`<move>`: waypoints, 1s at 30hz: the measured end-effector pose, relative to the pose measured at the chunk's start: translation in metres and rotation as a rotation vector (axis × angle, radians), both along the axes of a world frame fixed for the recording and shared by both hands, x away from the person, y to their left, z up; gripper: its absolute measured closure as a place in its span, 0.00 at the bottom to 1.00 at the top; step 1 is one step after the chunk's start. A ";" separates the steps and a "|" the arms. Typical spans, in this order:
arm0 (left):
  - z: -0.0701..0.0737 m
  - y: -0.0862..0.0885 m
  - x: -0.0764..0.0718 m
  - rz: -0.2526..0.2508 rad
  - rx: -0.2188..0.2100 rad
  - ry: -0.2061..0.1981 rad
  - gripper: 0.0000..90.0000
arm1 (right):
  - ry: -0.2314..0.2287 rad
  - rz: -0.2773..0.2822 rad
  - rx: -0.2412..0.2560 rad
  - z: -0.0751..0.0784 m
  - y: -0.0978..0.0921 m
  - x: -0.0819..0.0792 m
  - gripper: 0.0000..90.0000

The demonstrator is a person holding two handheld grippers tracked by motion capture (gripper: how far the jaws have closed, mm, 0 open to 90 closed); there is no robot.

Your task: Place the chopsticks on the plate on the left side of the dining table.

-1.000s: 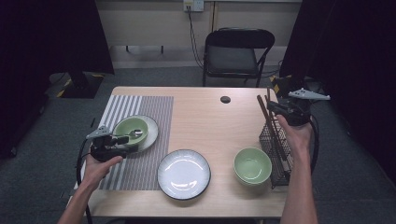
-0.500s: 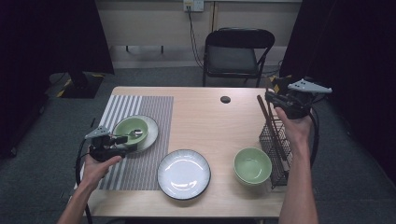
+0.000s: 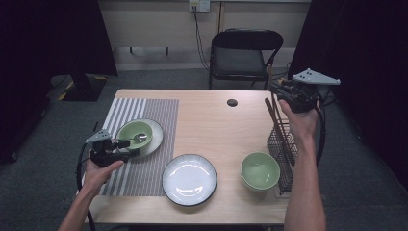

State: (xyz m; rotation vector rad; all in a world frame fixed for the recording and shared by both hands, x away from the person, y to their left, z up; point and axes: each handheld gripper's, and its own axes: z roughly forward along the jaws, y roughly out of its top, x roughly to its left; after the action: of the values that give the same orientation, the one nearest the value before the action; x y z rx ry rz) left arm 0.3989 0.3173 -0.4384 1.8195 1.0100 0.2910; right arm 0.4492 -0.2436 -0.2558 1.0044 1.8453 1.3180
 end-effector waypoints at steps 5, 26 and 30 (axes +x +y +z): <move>0.001 0.000 0.000 0.001 -0.002 -0.003 0.36 | 0.026 0.035 0.021 0.000 0.010 0.005 0.95; 0.007 -0.022 0.001 -0.059 0.000 -0.021 0.36 | 0.095 0.209 0.099 -0.018 0.067 0.004 0.95; 0.008 -0.025 0.002 -0.064 0.002 -0.022 0.36 | 0.108 0.231 0.107 -0.019 0.078 0.003 0.95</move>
State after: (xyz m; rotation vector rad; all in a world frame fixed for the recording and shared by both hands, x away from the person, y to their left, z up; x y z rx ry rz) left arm 0.4010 0.2926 -0.4305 1.8428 0.9347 0.2726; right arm 0.4521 -0.1654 -0.2747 0.9558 2.0399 1.5390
